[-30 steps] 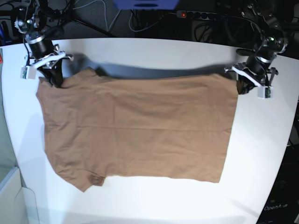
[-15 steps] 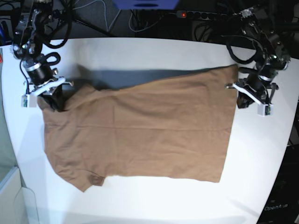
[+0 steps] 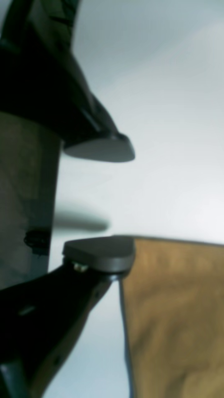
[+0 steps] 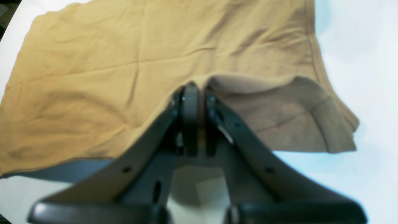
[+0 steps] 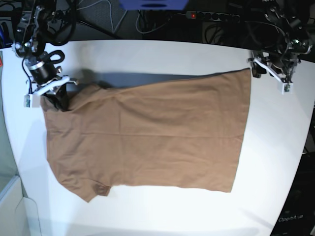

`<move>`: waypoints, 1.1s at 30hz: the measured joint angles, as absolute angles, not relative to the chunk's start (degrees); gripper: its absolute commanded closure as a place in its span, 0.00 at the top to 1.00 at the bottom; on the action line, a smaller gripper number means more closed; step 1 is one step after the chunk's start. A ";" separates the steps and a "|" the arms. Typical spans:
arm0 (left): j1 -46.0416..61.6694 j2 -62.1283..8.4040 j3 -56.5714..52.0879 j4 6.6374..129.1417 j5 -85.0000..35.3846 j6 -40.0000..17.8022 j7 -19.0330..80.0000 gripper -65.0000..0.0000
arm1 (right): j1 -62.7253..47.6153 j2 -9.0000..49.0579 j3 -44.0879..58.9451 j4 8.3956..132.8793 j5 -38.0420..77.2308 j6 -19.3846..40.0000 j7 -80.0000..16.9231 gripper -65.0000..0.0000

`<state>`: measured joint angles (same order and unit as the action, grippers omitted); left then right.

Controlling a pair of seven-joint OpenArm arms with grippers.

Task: Fold the T-shirt properly
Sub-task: 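Lift the grasped shirt edge with both grippers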

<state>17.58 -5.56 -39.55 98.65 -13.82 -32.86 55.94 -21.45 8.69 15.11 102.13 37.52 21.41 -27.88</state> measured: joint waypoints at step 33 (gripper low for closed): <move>11.38 -6.20 -40.18 82.24 -19.59 -40.71 50.06 0.05 | -21.58 8.69 14.96 102.10 37.52 21.43 -28.32 0.01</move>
<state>11.38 -6.20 -40.18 82.24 -19.59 -40.71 50.06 -21.58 8.69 14.96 102.10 37.52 21.43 -28.32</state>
